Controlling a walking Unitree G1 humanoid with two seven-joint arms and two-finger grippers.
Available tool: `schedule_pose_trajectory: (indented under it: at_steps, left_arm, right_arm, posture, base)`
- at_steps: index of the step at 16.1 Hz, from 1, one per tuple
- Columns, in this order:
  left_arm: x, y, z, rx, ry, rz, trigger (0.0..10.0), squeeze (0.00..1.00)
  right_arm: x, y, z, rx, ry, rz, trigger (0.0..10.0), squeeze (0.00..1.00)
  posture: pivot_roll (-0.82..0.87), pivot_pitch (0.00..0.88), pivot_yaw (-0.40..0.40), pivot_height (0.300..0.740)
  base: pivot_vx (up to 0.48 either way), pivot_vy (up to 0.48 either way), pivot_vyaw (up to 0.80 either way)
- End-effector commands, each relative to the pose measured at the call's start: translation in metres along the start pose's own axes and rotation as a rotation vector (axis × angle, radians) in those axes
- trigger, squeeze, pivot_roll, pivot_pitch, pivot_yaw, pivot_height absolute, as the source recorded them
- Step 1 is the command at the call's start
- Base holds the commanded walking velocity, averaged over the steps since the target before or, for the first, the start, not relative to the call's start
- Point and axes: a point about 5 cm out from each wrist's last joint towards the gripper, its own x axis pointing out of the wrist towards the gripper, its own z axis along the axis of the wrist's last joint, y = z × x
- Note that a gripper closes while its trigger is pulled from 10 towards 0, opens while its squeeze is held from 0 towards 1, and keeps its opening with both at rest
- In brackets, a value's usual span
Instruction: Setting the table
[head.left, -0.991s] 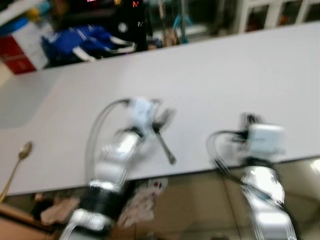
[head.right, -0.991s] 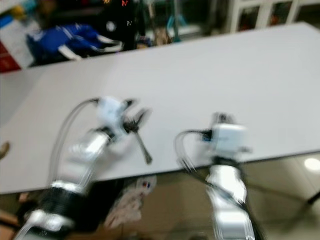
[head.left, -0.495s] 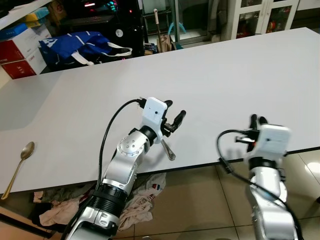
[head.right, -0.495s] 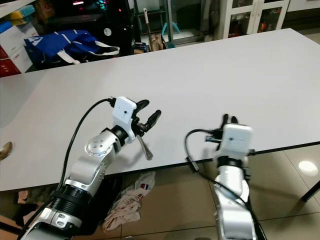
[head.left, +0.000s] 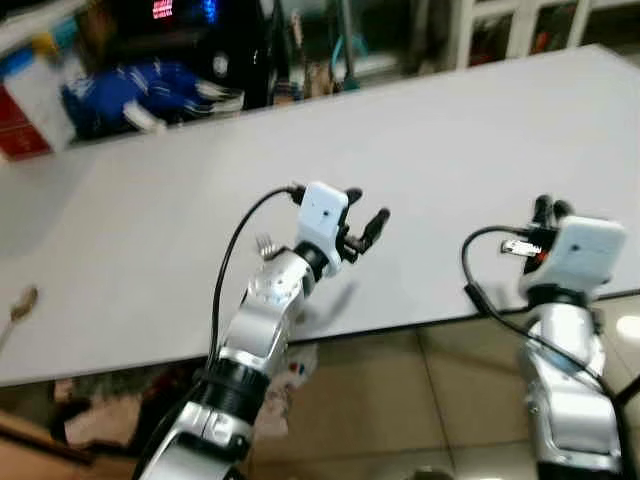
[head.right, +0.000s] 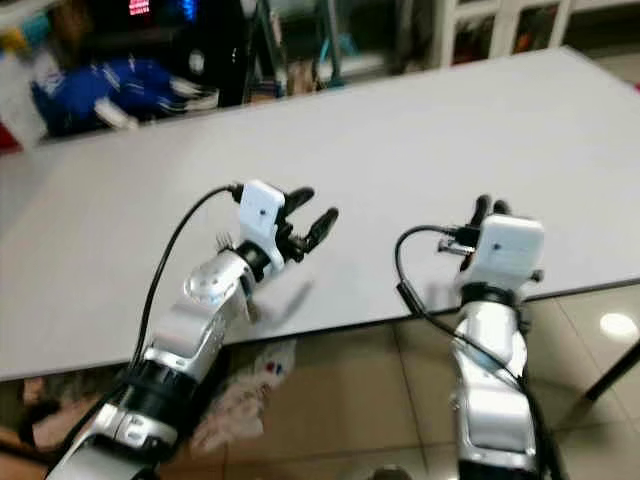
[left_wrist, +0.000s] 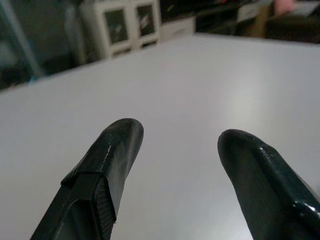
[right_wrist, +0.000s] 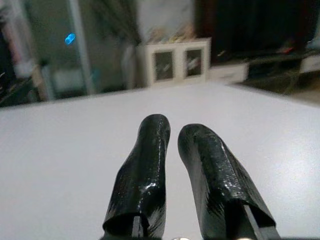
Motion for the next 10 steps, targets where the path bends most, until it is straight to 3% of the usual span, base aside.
schedule_pose_trajectory:
  at_steps: [1, 4, 6, 8, 10]
  left_arm:
    - [-0.005, 0.011, -0.005, 0.01, 0.034, 0.044, 10.0, 0.0]
    - [0.015, -0.014, -0.016, -0.031, 0.112, -0.011, 10.0, 0.0]
    - [0.03, -0.031, -0.026, -0.123, 0.184, -0.026, 10.0, 0.0]
    - [0.033, -0.035, -0.036, -0.221, 0.247, 0.026, 10.0, 0.0]
    - [0.031, -0.028, -0.037, -0.181, 0.266, 0.099, 10.0, 0.0]
  right_arm:
    - [-0.003, 0.012, -0.001, 0.016, 0.012, 0.048, 10.0, 0.0]
    - [-0.014, 0.004, -0.007, -0.003, 0.053, 0.046, 10.0, 0.0]
    - [-0.022, 0.002, -0.008, -0.023, 0.074, 0.057, 10.0, 0.0]
    - [-0.029, 0.0, -0.007, -0.038, 0.082, 0.059, 10.0, 0.0]
    - [-0.034, -0.006, -0.007, -0.053, 0.095, 0.053, 10.0, 0.0]
  posture:
    - [-0.08, 0.0, 0.169, 0.74]
    - [-0.11, 0.0, 0.146, 0.74]
    - [-0.15, 0.0, 0.145, 0.74]
    - [-0.18, 0.0, 0.149, 0.74]
    - [-0.19, 0.0, 0.143, 0.74]
  base:
    - [0.0, 0.0, 0.0]
    - [0.0, 0.0, 0.0]
    - [0.0, 0.0, 0.0]
    - [0.0, 0.0, 0.0]
    - [0.0, 0.0, 0.0]
